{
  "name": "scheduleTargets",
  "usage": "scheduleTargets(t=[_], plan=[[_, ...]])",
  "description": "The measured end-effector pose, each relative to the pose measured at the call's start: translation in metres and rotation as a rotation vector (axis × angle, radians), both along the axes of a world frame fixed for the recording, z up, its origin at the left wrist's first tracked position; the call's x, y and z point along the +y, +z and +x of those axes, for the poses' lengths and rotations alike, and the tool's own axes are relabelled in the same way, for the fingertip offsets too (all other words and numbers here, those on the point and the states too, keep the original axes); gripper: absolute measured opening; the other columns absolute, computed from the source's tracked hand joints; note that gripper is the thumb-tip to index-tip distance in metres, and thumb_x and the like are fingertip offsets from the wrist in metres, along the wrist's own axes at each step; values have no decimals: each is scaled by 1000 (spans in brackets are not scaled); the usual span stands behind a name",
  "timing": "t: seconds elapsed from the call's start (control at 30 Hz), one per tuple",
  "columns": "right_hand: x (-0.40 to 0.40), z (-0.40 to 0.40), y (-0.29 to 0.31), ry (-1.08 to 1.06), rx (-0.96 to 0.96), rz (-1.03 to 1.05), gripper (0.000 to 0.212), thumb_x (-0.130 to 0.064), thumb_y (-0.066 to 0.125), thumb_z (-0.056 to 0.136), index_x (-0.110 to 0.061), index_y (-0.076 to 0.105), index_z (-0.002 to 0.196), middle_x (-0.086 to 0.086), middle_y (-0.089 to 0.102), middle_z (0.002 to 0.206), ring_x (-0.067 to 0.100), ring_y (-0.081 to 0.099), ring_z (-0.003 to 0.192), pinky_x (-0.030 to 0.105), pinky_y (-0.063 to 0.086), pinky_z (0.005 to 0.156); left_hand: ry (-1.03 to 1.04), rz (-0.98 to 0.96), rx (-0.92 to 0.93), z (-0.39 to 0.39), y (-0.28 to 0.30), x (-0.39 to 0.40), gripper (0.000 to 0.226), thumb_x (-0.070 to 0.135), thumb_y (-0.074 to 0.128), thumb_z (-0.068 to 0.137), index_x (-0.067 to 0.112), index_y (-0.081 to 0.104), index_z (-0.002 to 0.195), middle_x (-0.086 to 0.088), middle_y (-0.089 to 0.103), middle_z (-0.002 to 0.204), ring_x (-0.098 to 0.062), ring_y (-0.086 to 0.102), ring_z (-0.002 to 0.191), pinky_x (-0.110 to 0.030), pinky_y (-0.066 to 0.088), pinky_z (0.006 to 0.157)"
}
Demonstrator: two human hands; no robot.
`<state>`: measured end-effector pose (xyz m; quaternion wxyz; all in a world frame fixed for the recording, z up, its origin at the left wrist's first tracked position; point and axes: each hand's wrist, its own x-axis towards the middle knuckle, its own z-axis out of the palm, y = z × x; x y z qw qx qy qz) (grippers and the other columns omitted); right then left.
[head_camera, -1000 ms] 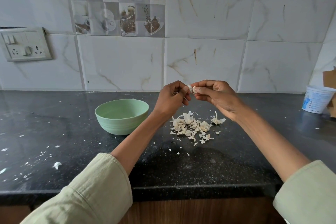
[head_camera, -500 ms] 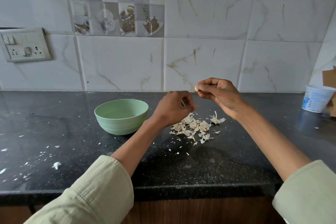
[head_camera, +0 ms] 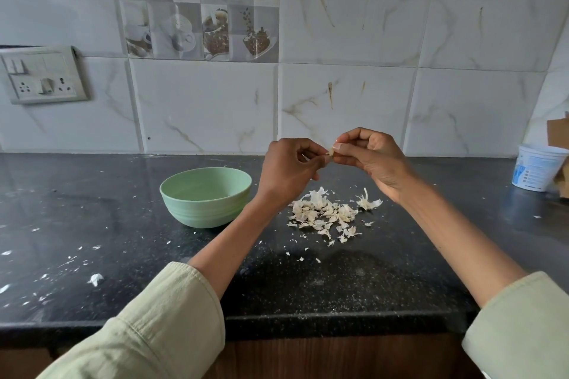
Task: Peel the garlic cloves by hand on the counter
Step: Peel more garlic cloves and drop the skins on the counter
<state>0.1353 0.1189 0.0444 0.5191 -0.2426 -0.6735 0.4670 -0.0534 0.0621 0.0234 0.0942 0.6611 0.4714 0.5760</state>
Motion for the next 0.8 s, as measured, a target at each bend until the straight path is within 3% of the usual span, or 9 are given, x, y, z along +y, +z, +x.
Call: scheduleTargets(t=[0.23,0.37,0.8], plan=[[-1,0,0,-30,-46,41,20,0,80,88,4,71,105,15,75,93,25,76,89,31,64,84,24,20,54,3,0,-3,6,25,79,93,20,79,89,8,77,76,-10,74,60,-44,64,72],[-1,0,0,-39,-80,58,23,-1,81,88,6,71,107,24,74,102,30,77,90,35,65,87,71,25,93,3,-1,-3,9,23,74,95,23,77,86,10,76,74,-6,73,59,-44,63,70],[-1,-3,-1,-37,-127,79,28,-2,85,84,3,74,109,25,75,105,30,77,93,37,64,89,169,44,131,5,0,-6,22,52,63,81,31,68,81,14,71,78,-5,72,63,-44,61,68]])
